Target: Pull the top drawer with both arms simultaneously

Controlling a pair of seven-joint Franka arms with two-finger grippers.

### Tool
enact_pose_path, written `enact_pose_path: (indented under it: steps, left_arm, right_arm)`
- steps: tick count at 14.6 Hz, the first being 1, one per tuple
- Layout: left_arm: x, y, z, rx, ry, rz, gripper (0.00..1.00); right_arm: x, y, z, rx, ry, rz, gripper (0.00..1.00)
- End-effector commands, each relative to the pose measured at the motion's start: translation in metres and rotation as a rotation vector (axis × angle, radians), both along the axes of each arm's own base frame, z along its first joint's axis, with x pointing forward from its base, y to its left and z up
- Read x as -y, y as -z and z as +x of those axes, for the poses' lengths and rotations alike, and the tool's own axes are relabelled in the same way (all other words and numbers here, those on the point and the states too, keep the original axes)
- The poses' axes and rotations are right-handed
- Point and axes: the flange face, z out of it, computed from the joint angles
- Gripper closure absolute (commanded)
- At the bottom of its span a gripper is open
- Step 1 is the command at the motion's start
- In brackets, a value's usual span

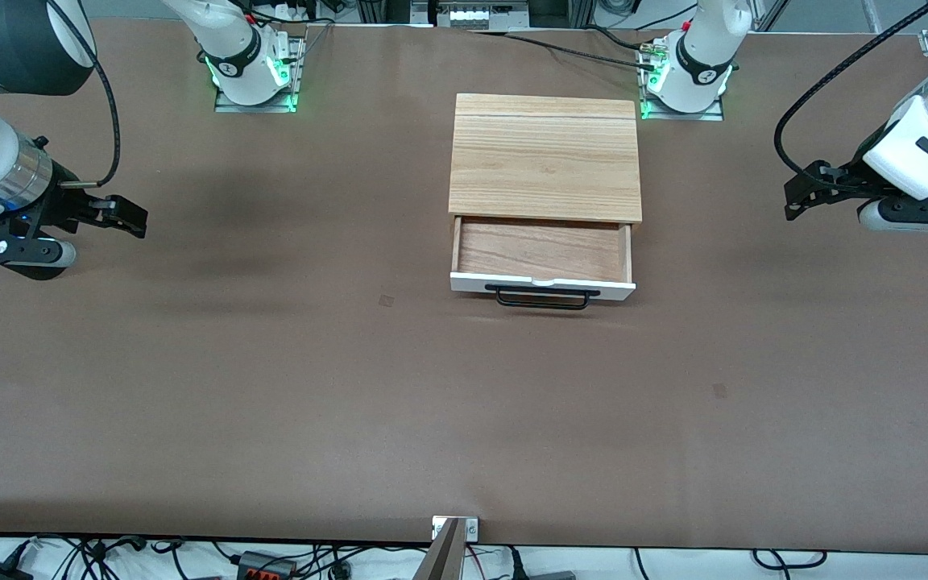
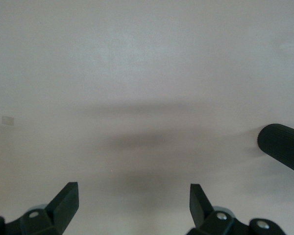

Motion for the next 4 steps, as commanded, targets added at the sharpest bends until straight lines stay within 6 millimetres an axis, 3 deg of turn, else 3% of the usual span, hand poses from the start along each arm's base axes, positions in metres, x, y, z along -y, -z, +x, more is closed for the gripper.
enact_pose_path:
  steps: [1, 4]
  left_arm:
    - [-0.0009, -0.0062, 0.003, -0.005, -0.004, 0.001, 0.0]
    - [-0.0001, -0.0062, 0.003, -0.005, -0.004, 0.001, 0.0]
  right_arm:
    - [-0.0035, -0.0041, 0.0026, 0.001, -0.008, 0.038, 0.0]
    - [-0.0035, -0.0062, 0.0022, 0.002, -0.015, 0.039, 0.0]
